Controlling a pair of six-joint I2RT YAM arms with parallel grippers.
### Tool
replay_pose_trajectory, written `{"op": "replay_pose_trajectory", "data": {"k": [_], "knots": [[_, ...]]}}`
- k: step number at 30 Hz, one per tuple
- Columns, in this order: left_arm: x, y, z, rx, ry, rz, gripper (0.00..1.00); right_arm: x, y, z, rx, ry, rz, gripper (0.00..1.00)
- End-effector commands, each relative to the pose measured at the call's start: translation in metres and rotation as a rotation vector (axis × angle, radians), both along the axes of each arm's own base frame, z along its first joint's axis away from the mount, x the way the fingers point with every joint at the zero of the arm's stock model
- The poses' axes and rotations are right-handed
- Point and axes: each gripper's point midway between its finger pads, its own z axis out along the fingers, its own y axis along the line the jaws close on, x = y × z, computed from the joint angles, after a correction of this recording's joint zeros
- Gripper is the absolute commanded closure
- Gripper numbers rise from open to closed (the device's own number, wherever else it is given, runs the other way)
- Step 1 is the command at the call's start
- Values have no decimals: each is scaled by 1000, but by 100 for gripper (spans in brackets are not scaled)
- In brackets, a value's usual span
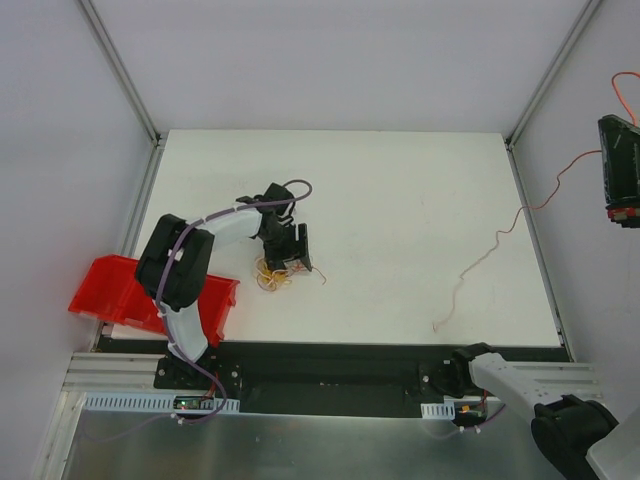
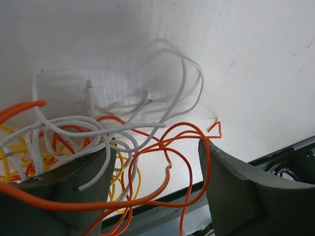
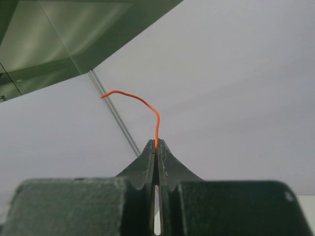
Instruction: Untangle the cables
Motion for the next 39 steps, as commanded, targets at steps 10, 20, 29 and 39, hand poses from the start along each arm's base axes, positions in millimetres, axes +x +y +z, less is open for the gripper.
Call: {"op": "replay_pose_trajectory", "data": {"k": [10, 20, 29, 39], "knots": [[20, -26, 178, -344, -417, -95, 10, 102, 45, -80, -129, 281, 58, 100], [7, -38, 259, -548, -590, -136, 14, 124, 79, -116, -132, 387, 211, 100], [-4, -65, 243, -573, -523, -186, 18, 131, 101, -275, -159, 783, 326, 100], [-2, -77, 216, -547, -443, -187, 14, 120, 78, -329, -321, 880, 224, 100]]}}
